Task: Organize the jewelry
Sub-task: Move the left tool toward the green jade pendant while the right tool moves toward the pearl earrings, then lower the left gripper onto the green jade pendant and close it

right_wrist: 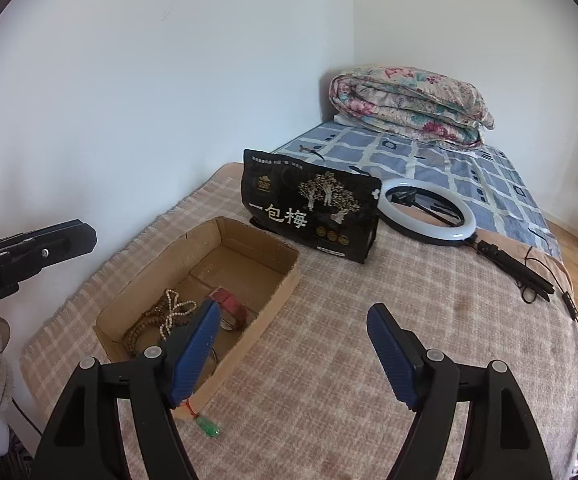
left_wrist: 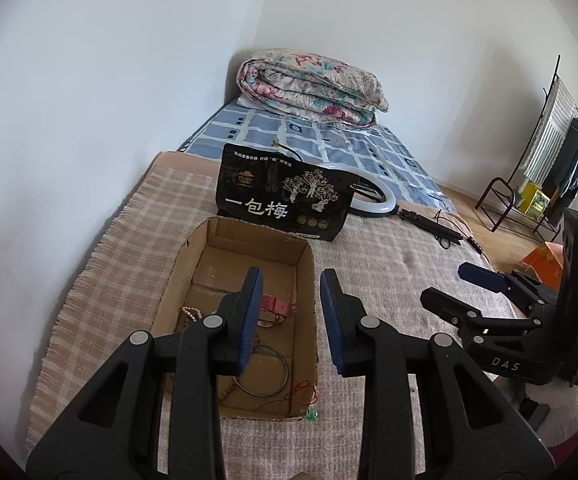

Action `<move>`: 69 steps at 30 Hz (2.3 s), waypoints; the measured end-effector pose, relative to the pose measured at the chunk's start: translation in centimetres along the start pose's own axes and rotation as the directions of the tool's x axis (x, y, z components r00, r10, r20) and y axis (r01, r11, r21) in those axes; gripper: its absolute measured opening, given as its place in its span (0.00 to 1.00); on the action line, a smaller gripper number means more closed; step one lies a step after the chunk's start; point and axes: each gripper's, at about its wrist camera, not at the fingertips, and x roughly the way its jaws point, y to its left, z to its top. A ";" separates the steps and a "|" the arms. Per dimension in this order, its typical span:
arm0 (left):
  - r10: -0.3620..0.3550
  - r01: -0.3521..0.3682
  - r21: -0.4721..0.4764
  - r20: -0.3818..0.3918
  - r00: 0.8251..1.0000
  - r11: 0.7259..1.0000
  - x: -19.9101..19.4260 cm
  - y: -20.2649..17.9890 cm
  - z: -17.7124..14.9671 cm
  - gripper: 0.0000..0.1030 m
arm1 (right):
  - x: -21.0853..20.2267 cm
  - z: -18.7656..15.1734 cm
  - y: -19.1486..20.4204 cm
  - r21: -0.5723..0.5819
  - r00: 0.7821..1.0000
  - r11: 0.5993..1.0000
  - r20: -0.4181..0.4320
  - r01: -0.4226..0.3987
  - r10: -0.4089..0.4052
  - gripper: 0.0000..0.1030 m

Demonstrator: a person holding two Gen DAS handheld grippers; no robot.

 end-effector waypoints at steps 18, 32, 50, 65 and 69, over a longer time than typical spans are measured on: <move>-0.040 0.043 0.060 -0.057 0.998 0.997 -1.1 -4.8 -5.9 0.28 | -10.1 -9.8 -12.2 0.171 0.991 0.976 -0.016 0.136 -0.136 0.83; 0.032 -0.034 -0.017 -0.108 0.994 0.999 -0.3 -5.7 -14.3 0.28 | -6.8 -15.4 -15.1 0.160 0.998 0.986 -0.057 0.044 -0.035 0.82; 0.262 -0.319 -0.390 -0.193 0.946 0.864 8.0 -4.6 -19.6 0.28 | 0.1 -17.3 -16.2 0.111 0.990 0.993 -0.134 -0.038 0.052 0.77; 0.398 -0.445 -0.394 -0.199 0.895 0.804 11.4 -5.1 -19.2 0.42 | 1.9 -17.9 -16.1 0.093 0.985 0.991 -0.135 -0.100 0.112 0.77; 0.416 -0.458 -0.405 -0.190 0.889 0.792 11.3 -4.9 -19.4 0.32 | 2.2 -17.8 -15.8 0.092 0.982 0.988 -0.131 -0.124 0.136 0.77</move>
